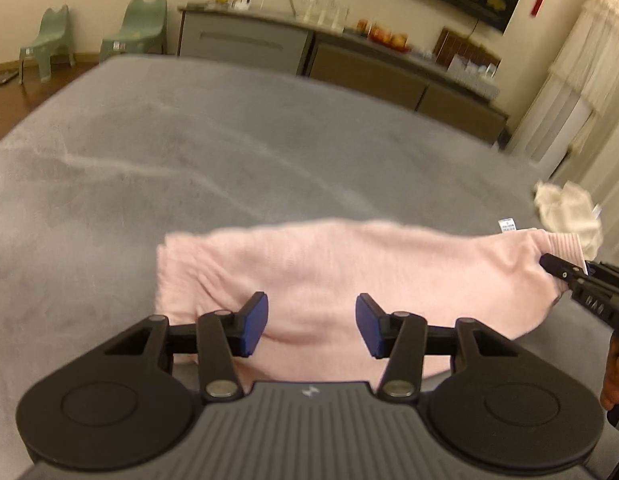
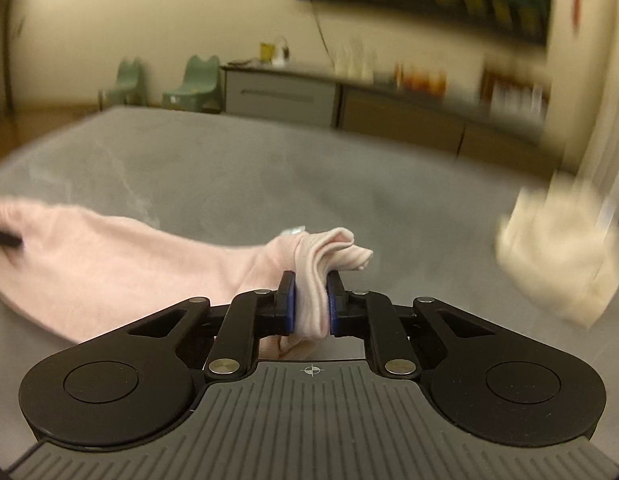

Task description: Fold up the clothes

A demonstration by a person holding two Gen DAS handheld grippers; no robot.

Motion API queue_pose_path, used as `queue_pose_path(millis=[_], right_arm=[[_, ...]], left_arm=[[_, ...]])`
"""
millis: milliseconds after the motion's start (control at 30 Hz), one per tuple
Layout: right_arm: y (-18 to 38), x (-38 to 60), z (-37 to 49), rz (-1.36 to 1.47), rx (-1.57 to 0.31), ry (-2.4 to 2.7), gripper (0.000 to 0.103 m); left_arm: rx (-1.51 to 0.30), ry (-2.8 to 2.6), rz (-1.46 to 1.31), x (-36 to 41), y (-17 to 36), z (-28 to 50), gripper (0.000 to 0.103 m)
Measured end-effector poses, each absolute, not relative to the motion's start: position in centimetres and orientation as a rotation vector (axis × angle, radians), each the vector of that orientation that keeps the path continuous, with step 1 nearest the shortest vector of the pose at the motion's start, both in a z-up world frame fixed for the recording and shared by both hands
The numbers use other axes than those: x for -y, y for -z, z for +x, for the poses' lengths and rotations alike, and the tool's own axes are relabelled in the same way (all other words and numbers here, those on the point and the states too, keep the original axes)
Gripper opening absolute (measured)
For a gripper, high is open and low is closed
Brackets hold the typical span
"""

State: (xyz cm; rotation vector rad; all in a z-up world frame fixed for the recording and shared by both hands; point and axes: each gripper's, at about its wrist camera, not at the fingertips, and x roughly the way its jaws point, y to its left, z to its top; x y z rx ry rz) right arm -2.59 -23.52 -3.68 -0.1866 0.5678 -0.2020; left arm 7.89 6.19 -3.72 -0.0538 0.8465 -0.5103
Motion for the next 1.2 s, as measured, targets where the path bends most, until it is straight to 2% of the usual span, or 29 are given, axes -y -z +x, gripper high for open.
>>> queue_pose_path(millis=[67, 100, 200, 367, 500, 667, 700, 733, 767, 800, 900, 933, 967, 1200], right_arm=[[2.8, 19.0, -2.3, -0.383, -0.511, 0.239, 0.016], [2.7, 16.7, -2.1, -0.412, -0.491, 0.204, 0.027], [3.1, 11.5, -1.6, -0.445, -0.486, 0.021, 0.079], [2.5, 12.3, -3.7, -0.354, -0.5, 0.019, 0.062], [3.0, 15.5, -3.9, -0.191, -0.543, -0.004, 0.041], [4.5, 16.0, -3.0, -0.117, -0.578, -0.079, 0.039], [4.8, 15.4, -2.9, -0.132, -0.579, -0.101, 0.043], [5.1, 14.9, -2.9, -0.147, -0.581, -0.124, 0.055], [5.3, 14.3, -2.8, -0.162, -0.583, -0.147, 0.058], [5.7, 13.8, -2.7, -0.179, -0.587, -0.166, 0.056], [6.8, 13.5, -1.5, -0.223, -0.633, -0.103, 0.039], [6.9, 13.8, -1.2, -0.215, -0.639, -0.068, 0.028], [6.9, 14.1, -0.9, -0.206, -0.644, -0.033, 0.024], [6.9, 13.2, -1.4, -0.236, -0.629, -0.037, 0.024]], left_arm=[[-0.835, 0.493, -0.082, -6.8, 3.2, 8.1, 0.05], [-0.837, 0.482, -0.1, -7.1, 3.2, 8.4, 0.049], [-0.851, 0.469, -0.147, -8.2, 3.1, 8.8, 0.049], [-0.837, 0.482, -0.175, -9.2, 2.6, 8.4, 0.05], [-0.829, 0.499, -0.17, -8.6, 2.2, 8.2, 0.05], [-0.823, 0.49, -0.145, -8.3, 2.3, 7.9, 0.05], [-0.827, 0.484, -0.146, -8.4, 2.5, 8.0, 0.05], [-0.834, 0.476, -0.151, -8.7, 2.7, 8.2, 0.05], [-0.843, 0.469, -0.153, -8.8, 3.0, 8.4, 0.05], [-0.853, 0.463, -0.153, -8.8, 3.3, 8.6, 0.05], [-0.882, 0.449, -0.135, -8.6, 4.2, 9.1, 0.049], [-0.89, 0.446, -0.121, -8.4, 4.5, 9.2, 0.049], [-0.895, 0.444, -0.107, -8.3, 4.7, 9.3, 0.048], [-0.908, 0.444, -0.089, -8.3, 5.0, 9.0, 0.048]])
